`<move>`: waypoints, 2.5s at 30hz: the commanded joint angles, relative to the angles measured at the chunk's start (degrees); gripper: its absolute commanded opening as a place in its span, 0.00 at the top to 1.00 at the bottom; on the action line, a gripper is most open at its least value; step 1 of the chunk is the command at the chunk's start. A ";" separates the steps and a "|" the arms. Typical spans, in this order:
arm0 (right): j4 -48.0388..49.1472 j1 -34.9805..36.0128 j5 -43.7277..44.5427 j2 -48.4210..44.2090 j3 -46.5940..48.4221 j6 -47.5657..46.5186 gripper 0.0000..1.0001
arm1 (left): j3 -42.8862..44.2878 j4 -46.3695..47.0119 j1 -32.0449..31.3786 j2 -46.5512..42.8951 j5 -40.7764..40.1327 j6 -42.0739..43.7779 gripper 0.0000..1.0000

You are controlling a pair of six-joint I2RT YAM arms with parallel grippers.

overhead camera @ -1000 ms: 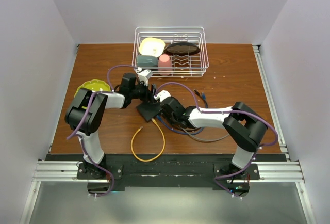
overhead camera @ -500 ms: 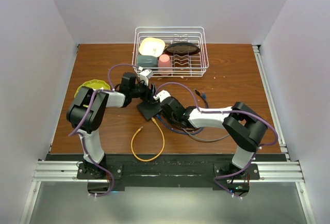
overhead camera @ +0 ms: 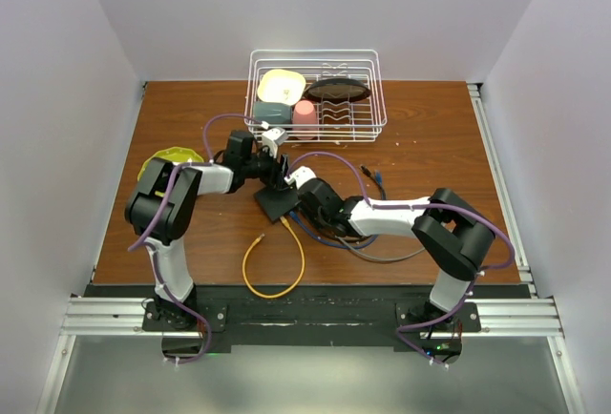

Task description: Insert the plug into the switch port

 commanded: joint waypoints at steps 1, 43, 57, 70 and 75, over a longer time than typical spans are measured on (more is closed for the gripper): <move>14.07 -1.97 0.90 1.77 3.02 0.25 1.00 | 0.19 -12.72 -3.37 2.39 15.49 0.17 0.55; 14.59 -3.47 0.47 3.80 7.59 1.30 1.00 | 1.51 -22.14 -6.44 -1.12 15.68 6.59 0.60; 14.69 -3.38 0.81 -4.11 0.56 2.53 0.64 | -2.71 -10.37 -5.83 -16.14 -2.78 -3.51 0.22; 12.05 -3.38 0.46 -18.52 -3.57 2.62 0.24 | -13.96 1.50 -5.74 -41.27 -22.30 -10.81 0.00; 10.64 -3.38 0.11 -24.76 -5.06 2.53 0.09 | -15.28 2.22 -5.74 -50.77 -26.77 -10.99 0.00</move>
